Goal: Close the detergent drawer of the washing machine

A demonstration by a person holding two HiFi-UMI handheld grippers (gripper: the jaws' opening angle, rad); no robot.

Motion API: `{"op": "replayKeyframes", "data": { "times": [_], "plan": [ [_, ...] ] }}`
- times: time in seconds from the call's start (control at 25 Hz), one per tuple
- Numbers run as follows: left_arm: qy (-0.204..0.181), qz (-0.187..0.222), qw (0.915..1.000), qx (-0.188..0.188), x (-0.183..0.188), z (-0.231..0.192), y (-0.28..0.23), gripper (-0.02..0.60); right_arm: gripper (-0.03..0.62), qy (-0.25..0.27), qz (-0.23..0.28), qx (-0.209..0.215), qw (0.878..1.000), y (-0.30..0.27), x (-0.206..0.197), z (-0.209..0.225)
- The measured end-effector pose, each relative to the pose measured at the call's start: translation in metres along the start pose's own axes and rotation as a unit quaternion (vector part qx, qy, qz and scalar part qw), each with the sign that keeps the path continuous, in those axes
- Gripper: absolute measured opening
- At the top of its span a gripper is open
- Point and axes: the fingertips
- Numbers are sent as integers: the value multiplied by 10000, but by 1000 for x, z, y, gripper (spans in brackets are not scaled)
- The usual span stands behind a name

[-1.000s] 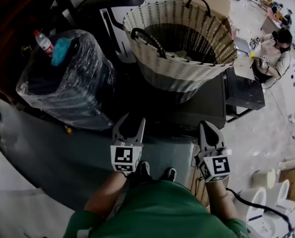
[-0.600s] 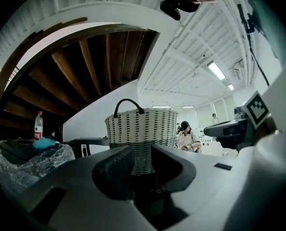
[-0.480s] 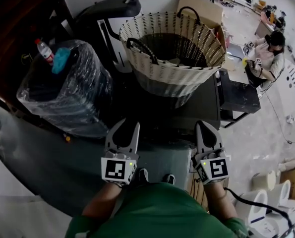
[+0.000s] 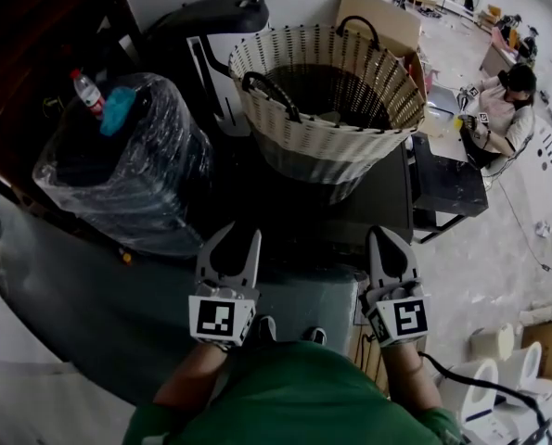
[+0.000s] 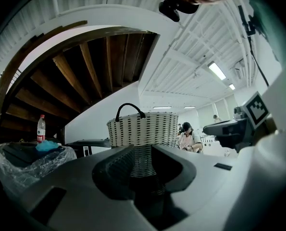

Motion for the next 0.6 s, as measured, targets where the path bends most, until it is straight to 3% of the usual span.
{"op": "replayKeyframes", "data": {
  "times": [0.6],
  "plan": [
    [7,-18,10000,-12,0,-2,-8,121,23,32,0,-66,10000,-4,2,3]
  ]
}}
Point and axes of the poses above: the fingertips, and each gripper's own axes: y backward along the fingers, z to its right, x out of its top, and after that the axes turned 13 degrees about -z, right-handed
